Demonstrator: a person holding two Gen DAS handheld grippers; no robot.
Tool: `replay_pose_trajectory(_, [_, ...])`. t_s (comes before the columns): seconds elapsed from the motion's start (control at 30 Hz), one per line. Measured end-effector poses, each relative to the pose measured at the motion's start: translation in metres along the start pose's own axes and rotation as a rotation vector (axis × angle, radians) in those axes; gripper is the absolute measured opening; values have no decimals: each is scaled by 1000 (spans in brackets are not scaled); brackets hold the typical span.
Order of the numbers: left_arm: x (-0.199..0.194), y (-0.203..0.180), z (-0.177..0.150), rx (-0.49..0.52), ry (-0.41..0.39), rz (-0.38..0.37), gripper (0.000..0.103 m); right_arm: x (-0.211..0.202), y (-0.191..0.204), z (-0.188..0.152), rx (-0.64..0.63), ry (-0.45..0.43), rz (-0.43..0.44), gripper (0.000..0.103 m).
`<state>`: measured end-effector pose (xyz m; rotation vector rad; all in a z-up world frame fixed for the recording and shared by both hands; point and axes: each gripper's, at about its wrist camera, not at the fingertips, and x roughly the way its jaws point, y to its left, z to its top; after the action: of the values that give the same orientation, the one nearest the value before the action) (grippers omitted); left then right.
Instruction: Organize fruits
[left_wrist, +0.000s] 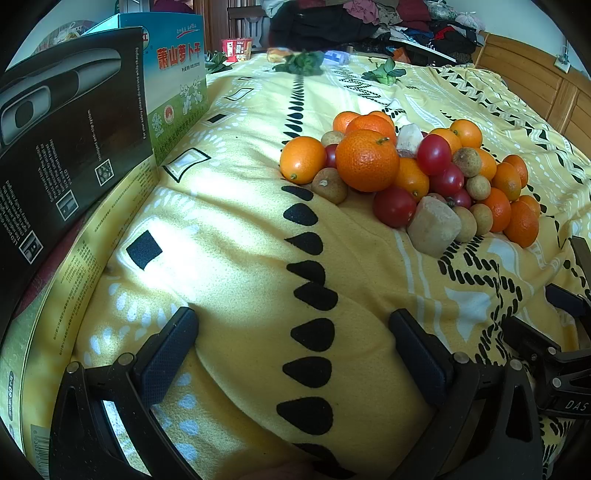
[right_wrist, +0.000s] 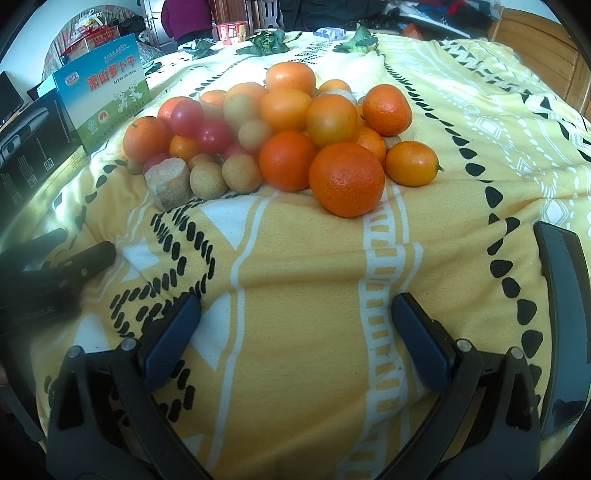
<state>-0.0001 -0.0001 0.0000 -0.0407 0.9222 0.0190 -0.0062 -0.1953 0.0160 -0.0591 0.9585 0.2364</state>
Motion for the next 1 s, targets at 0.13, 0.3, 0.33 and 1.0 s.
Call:
replay_pose_trajectory(0.13, [0,1,0,-2,0,-2,103,0,2,-1,-1,-1,0,103])
replay_pose_trajectory(0.3, [0,0,-1,-3,-2,-3,103,-1,1,-2,-2,-1,-1,103])
replay_pose_trajectory(0.33, [0,0,-1,-3,-2,-2,103,-1,2,-1,-1,-2,-1,103])
replay_pose_trajectory(1.0, [0,-1,0,-1,-1,1,103,-3,3,-1,1,-3,1,103])
